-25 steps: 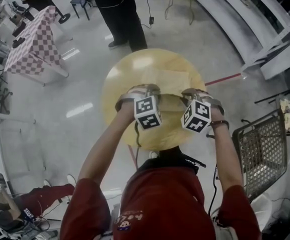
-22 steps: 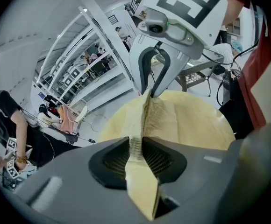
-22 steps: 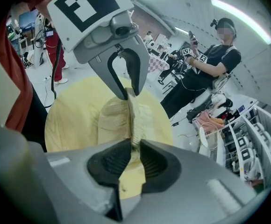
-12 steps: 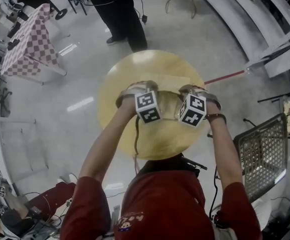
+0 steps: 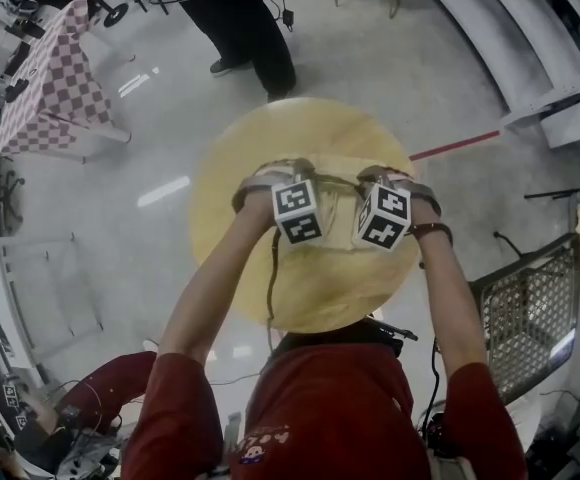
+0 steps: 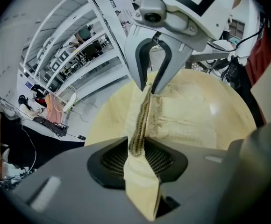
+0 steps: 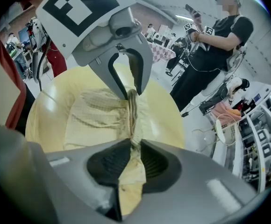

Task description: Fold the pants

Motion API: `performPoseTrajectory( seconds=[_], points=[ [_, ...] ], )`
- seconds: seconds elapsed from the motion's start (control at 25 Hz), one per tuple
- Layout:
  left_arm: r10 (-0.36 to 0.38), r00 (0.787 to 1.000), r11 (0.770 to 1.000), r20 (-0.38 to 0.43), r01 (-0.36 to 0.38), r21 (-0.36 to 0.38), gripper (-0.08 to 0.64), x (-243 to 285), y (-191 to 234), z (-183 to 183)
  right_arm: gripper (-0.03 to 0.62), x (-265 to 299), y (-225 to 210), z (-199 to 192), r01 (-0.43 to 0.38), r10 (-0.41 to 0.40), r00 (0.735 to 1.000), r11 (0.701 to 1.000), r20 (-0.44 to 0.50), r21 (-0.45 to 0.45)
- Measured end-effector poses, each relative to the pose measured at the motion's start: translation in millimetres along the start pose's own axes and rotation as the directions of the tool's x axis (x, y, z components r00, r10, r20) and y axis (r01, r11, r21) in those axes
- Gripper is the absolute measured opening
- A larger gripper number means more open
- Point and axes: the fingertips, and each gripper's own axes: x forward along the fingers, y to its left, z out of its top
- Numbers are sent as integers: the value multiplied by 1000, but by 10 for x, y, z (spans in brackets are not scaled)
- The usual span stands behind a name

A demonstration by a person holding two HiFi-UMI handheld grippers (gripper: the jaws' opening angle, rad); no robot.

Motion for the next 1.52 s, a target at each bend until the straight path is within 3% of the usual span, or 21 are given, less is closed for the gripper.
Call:
performPoseTrajectory(
  seconds=[0.36,0.76,1.28,1.4,1.52],
  points=[
    [-17,1000,1000,-23,17,-5,190,302,193,-128,94,327,-291,-71,20,-20,1000,999,-1,31],
    [-38,999,999,-24,37,-33,210,497,242,-150,110,520,-397,-179,24,-24,1000,998,1,60],
    [18,1000,997,2,-18,-77,224,142,261,-140,114,176,-379,-103,98,-102,994,989,30,109],
    [62,997,989,50,-55,-135,224,-40,300,-94,114,-3,-387,-36,130,-140,988,981,61,146],
    [140,976,956,165,-90,-279,224,-315,383,37,114,-189,-365,45,169,-189,977,968,97,184]
  ],
)
